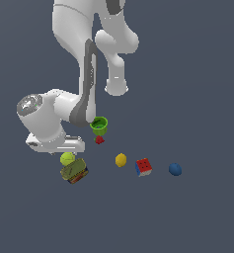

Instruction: Pick up a designated object from a clutter of objects.

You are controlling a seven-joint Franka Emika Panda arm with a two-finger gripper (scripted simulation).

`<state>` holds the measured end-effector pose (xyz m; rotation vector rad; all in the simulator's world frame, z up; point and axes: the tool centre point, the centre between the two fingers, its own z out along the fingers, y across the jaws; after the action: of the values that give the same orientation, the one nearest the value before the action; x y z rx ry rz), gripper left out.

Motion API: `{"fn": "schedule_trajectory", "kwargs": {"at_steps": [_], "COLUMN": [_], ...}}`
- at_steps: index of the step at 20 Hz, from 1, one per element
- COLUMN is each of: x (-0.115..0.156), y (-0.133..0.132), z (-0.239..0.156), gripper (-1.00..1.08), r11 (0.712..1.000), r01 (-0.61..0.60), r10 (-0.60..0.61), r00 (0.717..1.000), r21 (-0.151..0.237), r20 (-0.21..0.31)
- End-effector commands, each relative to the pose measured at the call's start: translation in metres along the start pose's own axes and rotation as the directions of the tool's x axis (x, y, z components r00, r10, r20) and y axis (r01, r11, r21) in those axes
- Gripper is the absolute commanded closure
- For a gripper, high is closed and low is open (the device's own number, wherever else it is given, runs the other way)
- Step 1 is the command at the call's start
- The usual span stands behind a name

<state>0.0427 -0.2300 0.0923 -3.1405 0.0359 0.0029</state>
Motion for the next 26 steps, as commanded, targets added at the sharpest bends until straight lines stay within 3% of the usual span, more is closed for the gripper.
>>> {"fn": "schedule_trajectory", "kwargs": {"at_steps": [1, 18, 19, 26], "x": [0.000, 0.000, 0.000, 0.000], "y": [0.000, 0.001, 0.001, 0.001], "z": [0.000, 0.051, 0.051, 0.051], "gripper": [-0.92, -0.92, 1.08, 1.08], "r11": [1.000, 1.000, 1.000, 1.000], "r01": [0.000, 0.001, 0.001, 0.001], "r10": [0.000, -0.001, -0.001, -0.001], "r00": [1.000, 1.000, 1.000, 1.000], "r21": [0.000, -0.001, -0.001, -0.001], "r20": [0.000, -0.002, -0.002, -0.002]}}
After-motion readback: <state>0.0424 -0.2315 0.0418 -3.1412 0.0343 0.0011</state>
